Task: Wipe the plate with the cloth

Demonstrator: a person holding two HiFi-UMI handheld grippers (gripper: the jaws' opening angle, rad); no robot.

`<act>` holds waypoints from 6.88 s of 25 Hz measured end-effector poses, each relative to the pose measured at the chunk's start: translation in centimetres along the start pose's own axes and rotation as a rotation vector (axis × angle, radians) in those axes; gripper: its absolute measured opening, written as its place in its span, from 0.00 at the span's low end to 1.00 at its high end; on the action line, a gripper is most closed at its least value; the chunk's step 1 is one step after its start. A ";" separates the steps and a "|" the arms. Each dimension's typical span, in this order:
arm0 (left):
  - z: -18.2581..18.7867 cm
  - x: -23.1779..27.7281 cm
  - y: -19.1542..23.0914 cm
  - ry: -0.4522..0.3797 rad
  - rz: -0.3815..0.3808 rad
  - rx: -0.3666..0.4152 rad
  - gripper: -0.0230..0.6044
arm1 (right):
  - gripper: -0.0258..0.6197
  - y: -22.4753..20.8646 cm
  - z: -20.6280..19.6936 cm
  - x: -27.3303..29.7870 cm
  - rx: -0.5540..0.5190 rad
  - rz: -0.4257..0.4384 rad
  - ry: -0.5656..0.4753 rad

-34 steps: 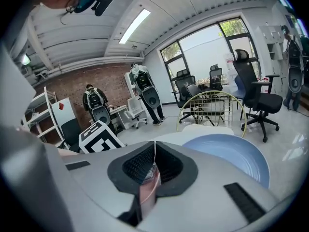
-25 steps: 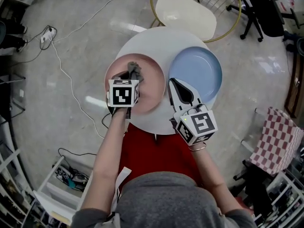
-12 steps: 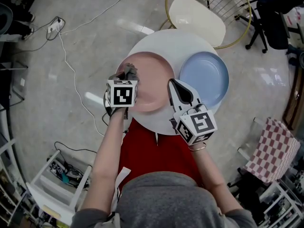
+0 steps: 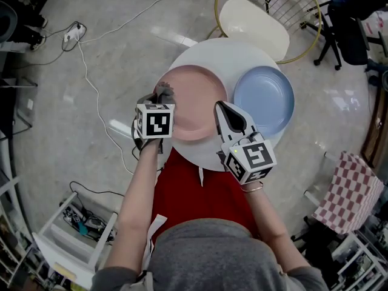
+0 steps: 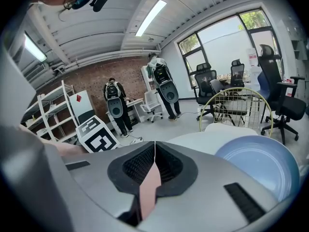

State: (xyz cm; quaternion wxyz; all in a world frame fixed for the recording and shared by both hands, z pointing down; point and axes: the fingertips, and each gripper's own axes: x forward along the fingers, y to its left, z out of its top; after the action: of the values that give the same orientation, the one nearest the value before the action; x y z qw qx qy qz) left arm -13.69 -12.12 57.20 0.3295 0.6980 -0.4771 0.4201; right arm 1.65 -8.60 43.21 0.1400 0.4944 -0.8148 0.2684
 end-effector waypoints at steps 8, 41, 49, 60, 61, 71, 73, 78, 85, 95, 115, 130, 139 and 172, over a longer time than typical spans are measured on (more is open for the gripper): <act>-0.8 -1.4 0.8 -0.029 0.004 -0.037 0.09 | 0.09 0.7 -0.5 -0.6 -0.009 -0.010 -0.005; -1.1 0.8 -18.8 0.050 -0.280 0.285 0.09 | 0.09 -9.3 -1.6 -9.9 0.124 -0.246 -0.096; -2.6 0.4 -16.3 0.076 -0.256 0.210 0.09 | 0.09 -6.7 -1.5 -6.7 0.082 -0.128 -0.046; -4.6 -0.9 -9.2 0.102 -0.170 0.150 0.09 | 0.09 -1.5 -1.1 -3.1 0.017 -0.008 -0.003; -4.7 -1.0 -8.6 0.102 -0.160 0.145 0.09 | 0.09 -1.2 -1.0 -2.9 0.013 -0.003 0.000; -5.0 -1.6 -3.9 0.075 -0.104 0.097 0.09 | 0.09 0.9 -1.0 -1.3 -0.009 0.005 0.007; -4.9 -1.7 -3.3 0.065 -0.100 0.095 0.09 | 0.09 1.3 -1.0 -1.1 -0.010 0.001 0.004; -4.0 -2.2 -2.0 0.022 -0.089 0.093 0.09 | 0.09 1.7 -0.8 -1.1 -0.011 -0.025 -0.011; -2.2 -4.1 -2.5 -0.083 -0.139 0.101 0.09 | 0.09 1.9 -0.8 -2.5 0.004 -0.094 -0.039; -2.6 -4.9 -11.4 -0.145 -0.324 0.155 0.09 | 0.09 -0.1 -1.7 -6.5 0.023 -0.167 -0.041; -7.5 -4.7 -9.2 -0.076 -0.097 0.115 0.09 | 0.09 -0.7 -4.1 -9.7 0.000 -0.065 -0.010; -5.7 -8.9 -4.2 -0.192 0.004 0.007 0.09 | 0.09 2.7 -2.3 -7.7 -0.059 0.044 -0.024; -3.7 -12.6 -3.9 -0.315 0.024 -0.027 0.09 | 0.09 3.6 -0.7 -8.1 -0.092 0.082 -0.061; -4.5 -27.0 -11.6 -0.645 0.076 -0.094 0.09 | 0.09 4.4 3.8 -19.5 -0.183 0.163 -0.292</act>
State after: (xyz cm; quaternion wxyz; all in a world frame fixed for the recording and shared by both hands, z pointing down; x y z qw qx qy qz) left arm -9.16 6.06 34.14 0.1775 0.7607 -0.6016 0.1668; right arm 7.11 5.12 29.15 0.0427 0.4458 -0.8848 0.1290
